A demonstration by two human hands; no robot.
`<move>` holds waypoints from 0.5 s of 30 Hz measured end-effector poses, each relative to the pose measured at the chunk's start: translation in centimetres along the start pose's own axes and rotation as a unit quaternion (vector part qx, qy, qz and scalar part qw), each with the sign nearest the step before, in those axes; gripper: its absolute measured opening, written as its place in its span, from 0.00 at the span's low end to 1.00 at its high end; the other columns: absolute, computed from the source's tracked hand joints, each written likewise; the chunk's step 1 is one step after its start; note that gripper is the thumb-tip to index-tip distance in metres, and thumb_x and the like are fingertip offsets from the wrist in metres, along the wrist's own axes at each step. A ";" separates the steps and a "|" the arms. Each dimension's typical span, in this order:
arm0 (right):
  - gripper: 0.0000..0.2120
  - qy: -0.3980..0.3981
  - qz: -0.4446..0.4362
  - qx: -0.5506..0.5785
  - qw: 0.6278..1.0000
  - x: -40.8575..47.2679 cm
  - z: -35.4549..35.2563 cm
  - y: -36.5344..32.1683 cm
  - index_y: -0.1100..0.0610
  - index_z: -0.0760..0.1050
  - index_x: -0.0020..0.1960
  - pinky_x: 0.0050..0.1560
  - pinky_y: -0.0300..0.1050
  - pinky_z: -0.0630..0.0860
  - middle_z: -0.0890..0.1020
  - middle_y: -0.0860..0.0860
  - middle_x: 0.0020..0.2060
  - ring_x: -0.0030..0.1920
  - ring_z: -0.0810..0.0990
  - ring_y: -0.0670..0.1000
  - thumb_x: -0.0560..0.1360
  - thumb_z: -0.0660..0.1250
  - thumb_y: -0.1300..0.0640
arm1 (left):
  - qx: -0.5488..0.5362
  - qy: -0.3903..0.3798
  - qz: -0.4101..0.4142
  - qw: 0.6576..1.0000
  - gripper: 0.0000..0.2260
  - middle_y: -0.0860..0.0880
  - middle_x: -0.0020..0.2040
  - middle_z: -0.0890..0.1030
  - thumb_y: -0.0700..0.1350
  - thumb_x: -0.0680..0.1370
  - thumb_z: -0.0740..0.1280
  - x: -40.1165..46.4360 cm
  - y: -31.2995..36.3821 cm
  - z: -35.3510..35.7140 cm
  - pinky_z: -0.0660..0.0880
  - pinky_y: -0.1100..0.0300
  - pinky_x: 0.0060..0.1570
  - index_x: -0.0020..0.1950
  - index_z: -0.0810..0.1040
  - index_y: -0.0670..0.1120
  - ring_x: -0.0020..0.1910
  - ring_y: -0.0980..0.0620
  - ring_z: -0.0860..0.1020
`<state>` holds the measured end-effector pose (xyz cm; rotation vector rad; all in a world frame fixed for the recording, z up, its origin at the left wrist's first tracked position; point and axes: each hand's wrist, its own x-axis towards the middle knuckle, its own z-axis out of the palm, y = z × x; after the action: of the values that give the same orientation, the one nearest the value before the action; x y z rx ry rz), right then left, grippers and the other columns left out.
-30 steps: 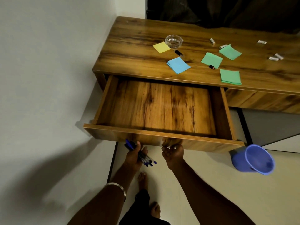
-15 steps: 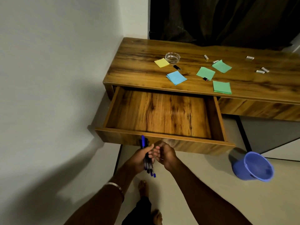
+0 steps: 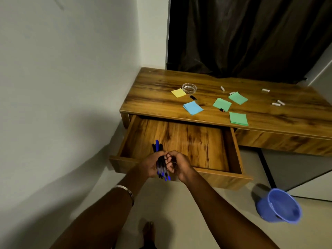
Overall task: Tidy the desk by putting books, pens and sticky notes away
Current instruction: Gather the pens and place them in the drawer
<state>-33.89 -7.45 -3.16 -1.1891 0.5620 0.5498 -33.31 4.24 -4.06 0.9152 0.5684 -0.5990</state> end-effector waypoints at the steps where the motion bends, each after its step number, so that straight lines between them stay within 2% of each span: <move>1: 0.10 0.006 -0.008 -0.010 1.000 0.1 0.0 -0.4 0.54 0.78 0.36 0.28 0.37 0.65 0.75 0.46 0.26 0.24 0.68 0.44 0.75 0.63 0.57 | 0.007 -0.004 0.000 1.000 0.10 0.45 0.32 0.81 0.42 0.80 0.62 0.0 0.6 0.1 0.80 0.59 0.31 0.40 0.76 0.40 0.28 0.51 0.80; 5: 0.06 0.014 -0.053 -0.067 0.996 1.0 0.6 -2.0 0.56 0.81 0.47 0.31 0.37 0.71 0.77 0.47 0.29 0.28 0.73 0.45 0.75 0.66 0.56 | 0.029 0.012 0.006 0.999 0.06 0.43 0.37 0.80 0.39 0.80 0.61 0.4 2.8 0.5 0.81 0.58 0.34 0.44 0.75 0.40 0.30 0.50 0.82; 7: 0.07 0.001 -0.063 -0.074 0.995 1.9 0.9 -2.5 0.58 0.80 0.51 0.31 0.36 0.71 0.78 0.48 0.29 0.28 0.74 0.45 0.75 0.66 0.59 | 0.056 0.019 0.010 0.998 0.06 0.44 0.35 0.79 0.40 0.79 0.62 1.1 3.7 0.4 0.80 0.58 0.34 0.44 0.75 0.40 0.29 0.50 0.81; 9: 0.08 -0.001 -0.068 -0.077 0.995 2.8 1.3 -3.0 0.61 0.79 0.53 0.28 0.35 0.71 0.79 0.50 0.30 0.28 0.74 0.45 0.76 0.67 0.61 | 0.084 0.034 0.007 0.996 0.06 0.43 0.33 0.80 0.39 0.79 0.63 1.9 4.7 0.2 0.80 0.57 0.33 0.43 0.75 0.40 0.29 0.49 0.81; 12: 0.08 0.001 -0.074 -0.097 0.993 4.3 2.1 -3.6 0.63 0.77 0.54 0.28 0.36 0.76 0.82 0.53 0.35 0.31 0.78 0.47 0.76 0.68 0.63 | 0.137 0.074 0.009 0.988 0.04 0.43 0.37 0.79 0.39 0.78 0.64 3.4 6.2 -0.4 0.79 0.52 0.37 0.45 0.75 0.39 0.35 0.46 0.80; 13: 0.09 0.004 -0.075 -0.112 0.991 5.0 2.4 -3.7 0.63 0.77 0.55 0.29 0.37 0.77 0.83 0.54 0.37 0.32 0.79 0.48 0.75 0.68 0.63 | 0.143 0.086 0.009 0.986 0.05 0.43 0.35 0.79 0.39 0.78 0.63 4.1 6.6 -0.8 0.78 0.52 0.36 0.43 0.75 0.39 0.34 0.47 0.79; 15: 0.10 0.009 -0.074 -0.149 0.986 6.5 2.9 -4.0 0.64 0.77 0.56 0.32 0.39 0.77 0.84 0.56 0.40 0.33 0.80 0.48 0.75 0.68 0.65 | 0.143 0.098 0.008 0.985 0.07 0.45 0.27 0.80 0.38 0.79 0.62 5.6 7.3 -1.5 0.79 0.57 0.28 0.41 0.74 0.40 0.26 0.49 0.80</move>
<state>-26.15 -5.11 -3.90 -1.5077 0.4121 0.5077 -24.60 7.66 -4.56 1.2585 0.6606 -0.5886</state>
